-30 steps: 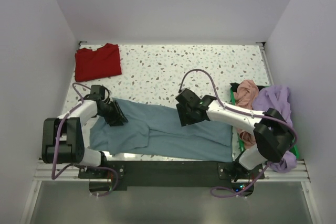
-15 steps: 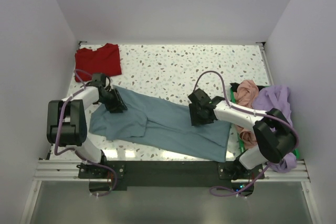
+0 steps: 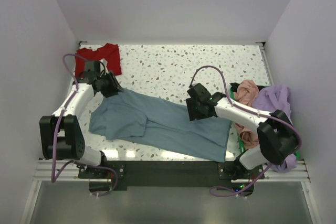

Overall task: Fold and stack the t-shirts
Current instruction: Fold the tshirt

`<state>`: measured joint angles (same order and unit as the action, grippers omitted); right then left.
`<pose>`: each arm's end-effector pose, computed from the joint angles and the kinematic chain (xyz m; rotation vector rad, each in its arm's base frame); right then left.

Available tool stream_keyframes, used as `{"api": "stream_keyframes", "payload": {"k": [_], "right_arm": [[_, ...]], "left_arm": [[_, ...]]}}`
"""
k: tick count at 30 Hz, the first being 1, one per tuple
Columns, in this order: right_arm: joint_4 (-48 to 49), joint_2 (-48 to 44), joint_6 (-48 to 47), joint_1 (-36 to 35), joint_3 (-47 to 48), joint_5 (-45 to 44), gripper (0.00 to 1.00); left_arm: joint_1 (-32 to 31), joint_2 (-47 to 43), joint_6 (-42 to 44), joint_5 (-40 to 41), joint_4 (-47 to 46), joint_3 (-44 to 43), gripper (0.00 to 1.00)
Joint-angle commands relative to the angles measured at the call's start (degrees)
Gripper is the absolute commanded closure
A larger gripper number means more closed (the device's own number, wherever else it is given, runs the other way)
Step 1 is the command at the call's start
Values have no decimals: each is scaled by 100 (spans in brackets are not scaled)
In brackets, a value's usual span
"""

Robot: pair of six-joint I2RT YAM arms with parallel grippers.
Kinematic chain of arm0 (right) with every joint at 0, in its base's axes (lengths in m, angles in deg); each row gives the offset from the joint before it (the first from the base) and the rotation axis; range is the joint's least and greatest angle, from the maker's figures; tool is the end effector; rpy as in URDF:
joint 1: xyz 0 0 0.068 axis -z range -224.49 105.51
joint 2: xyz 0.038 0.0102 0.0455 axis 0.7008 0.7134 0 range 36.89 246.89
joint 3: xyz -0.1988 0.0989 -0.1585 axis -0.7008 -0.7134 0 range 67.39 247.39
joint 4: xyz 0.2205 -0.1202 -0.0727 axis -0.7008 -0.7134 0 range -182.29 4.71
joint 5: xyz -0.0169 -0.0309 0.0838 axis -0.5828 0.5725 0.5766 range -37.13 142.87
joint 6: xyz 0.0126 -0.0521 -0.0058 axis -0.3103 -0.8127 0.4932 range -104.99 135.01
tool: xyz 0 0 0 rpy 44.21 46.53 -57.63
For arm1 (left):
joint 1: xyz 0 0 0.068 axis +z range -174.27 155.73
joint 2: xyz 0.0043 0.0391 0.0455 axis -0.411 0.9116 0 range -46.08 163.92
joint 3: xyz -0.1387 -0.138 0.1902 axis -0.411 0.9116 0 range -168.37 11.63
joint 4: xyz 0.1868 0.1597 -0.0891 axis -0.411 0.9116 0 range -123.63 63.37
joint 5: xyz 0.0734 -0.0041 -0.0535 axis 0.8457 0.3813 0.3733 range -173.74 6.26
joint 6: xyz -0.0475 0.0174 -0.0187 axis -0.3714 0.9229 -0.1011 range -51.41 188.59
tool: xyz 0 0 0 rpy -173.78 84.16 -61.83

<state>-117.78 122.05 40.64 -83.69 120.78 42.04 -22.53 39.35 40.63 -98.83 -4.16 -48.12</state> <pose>0.2249 0.1749 0.2004 -0.2574 2.6493 0.1128 0.3078 0.0001 0.2357 -0.5536 2.5028 -0.5128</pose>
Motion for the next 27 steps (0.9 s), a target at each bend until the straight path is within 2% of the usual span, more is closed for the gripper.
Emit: {"api": "stream_keyframes", "payload": {"k": [1,5,13,21,27], "right_arm": [[260,131,-49,18,-3,151,43],[550,228,153,9,-284,423,43],[385,334,355,18,-513,486,43],[-143,317,742,9,-786,529,43],[-530,132,970,18,-839,442,43]], "left_arm": [[-42,-254,-261,-432,16,471,58],[-68,-439,-368,-460,-293,1323,58],[-68,219,-262,-741,-750,1633,58],[-130,1388,28,-706,-935,1133,59],[-700,2196,107,-504,-786,254,59]]}}
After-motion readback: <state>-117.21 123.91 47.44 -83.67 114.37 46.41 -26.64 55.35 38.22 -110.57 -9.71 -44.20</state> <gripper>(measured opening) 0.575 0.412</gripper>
